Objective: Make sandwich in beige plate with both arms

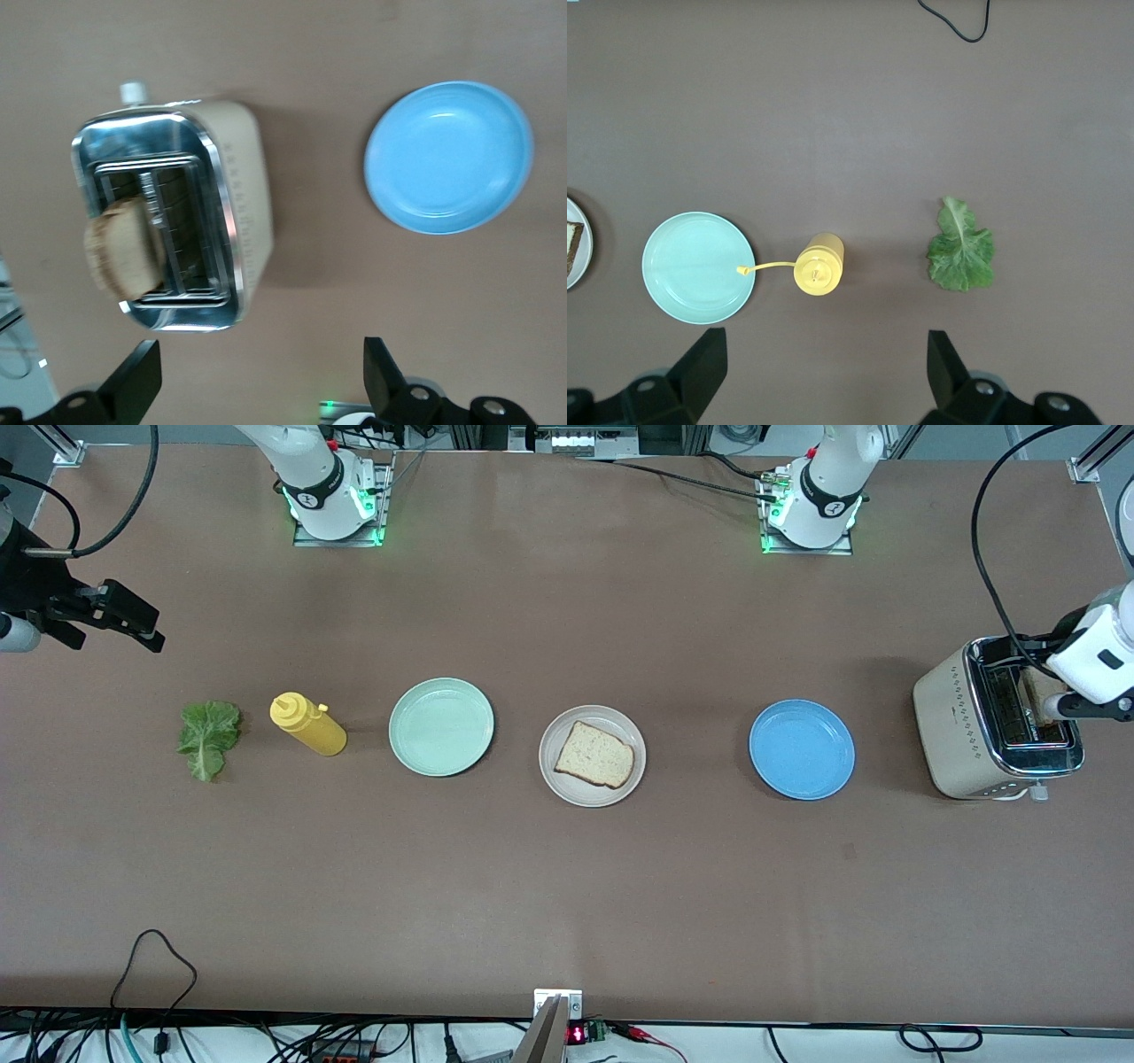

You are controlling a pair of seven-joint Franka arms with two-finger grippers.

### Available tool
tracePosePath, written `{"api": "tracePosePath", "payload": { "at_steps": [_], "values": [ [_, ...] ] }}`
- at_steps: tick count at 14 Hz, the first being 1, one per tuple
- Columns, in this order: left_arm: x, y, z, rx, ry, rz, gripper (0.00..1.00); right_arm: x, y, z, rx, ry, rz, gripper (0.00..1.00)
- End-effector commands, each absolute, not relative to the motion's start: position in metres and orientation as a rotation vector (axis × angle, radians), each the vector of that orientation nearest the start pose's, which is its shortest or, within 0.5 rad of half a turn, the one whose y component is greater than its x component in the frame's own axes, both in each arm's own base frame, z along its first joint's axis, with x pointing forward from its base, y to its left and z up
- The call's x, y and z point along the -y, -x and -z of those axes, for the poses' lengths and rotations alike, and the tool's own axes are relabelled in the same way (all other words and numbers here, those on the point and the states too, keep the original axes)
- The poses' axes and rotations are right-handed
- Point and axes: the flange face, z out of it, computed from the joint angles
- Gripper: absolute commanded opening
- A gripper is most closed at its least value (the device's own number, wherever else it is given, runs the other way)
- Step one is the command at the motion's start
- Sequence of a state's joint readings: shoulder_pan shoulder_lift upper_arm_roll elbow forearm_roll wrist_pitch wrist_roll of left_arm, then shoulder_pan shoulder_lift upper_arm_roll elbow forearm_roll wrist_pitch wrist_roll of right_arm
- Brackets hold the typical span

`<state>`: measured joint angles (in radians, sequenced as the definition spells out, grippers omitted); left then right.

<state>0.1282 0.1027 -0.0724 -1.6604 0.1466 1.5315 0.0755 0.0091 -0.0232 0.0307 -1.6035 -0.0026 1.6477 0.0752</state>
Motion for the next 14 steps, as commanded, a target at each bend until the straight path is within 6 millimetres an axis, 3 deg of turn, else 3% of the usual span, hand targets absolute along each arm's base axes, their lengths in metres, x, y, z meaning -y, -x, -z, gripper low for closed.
{"api": "tracePosePath", "payload": {
  "at_steps": [1,10,14],
  "values": [
    [-0.037,-0.569,-0.53,-0.088,3.042,-0.35,1.0,-0.023,-0.543,-0.633,-0.04,3.152,0.113,1.0],
    [-0.014,-0.571,-0.528,-0.149,3.039,-0.351,1.0,-0.015,-0.546,-0.631,-0.038,3.154,0.108,1.0],
    [-0.013,-0.571,-0.529,-0.151,3.039,-0.349,1.0,0.029,-0.566,-0.572,-0.087,3.215,-0.082,1.0]
  ]
}}
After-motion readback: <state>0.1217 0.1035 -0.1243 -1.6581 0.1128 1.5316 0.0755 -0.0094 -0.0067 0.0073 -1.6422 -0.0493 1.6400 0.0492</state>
